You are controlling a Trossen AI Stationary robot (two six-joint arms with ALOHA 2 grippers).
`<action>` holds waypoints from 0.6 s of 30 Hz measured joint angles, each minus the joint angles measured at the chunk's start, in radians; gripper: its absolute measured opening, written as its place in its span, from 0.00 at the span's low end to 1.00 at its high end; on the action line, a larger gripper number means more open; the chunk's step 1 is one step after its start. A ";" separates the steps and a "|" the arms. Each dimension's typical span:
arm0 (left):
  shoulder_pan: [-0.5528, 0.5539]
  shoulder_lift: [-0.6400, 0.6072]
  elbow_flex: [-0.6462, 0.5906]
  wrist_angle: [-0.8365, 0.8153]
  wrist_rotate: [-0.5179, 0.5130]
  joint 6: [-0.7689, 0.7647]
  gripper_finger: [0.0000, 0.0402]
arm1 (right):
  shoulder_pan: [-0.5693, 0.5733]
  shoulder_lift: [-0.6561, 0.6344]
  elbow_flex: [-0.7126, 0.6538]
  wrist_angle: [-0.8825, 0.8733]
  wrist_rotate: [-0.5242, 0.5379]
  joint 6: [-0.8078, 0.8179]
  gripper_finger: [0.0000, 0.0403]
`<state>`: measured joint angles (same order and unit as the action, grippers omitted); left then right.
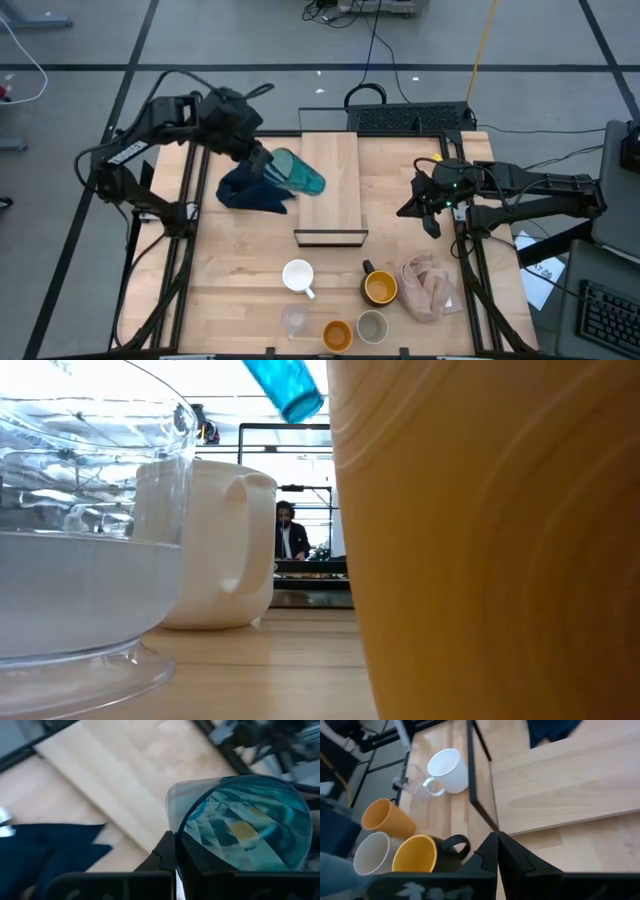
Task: Stack small to large cups/mugs on shelf
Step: Put the blue cup on the shelf
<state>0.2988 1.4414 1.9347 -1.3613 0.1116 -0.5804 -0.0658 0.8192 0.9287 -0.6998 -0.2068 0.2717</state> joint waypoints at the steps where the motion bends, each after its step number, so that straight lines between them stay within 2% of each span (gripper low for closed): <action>1: 0.022 0.004 -0.001 -0.017 0.001 0.011 0.00 | 0.000 0.000 0.000 0.000 0.004 0.004 0.00; 7: 0.143 0.034 -0.001 -0.103 0.042 0.096 0.00 | 0.000 0.000 0.000 0.009 0.030 0.012 0.00; 10: 0.187 0.064 0.000 -0.093 0.050 0.104 0.00 | 0.000 0.000 0.000 0.031 0.031 0.016 0.00; 12: 0.214 0.082 -0.002 -0.093 0.091 0.101 0.00 | 0.000 0.000 0.000 0.042 0.038 0.012 0.00; 18: 0.211 0.134 0.038 -0.064 0.179 0.089 0.00 | 0.000 0.001 0.000 0.079 0.183 -0.084 0.00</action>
<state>0.5094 1.5758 1.9728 -1.4250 0.2903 -0.4917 -0.0662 0.8200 0.9287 -0.6208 -0.0239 0.1878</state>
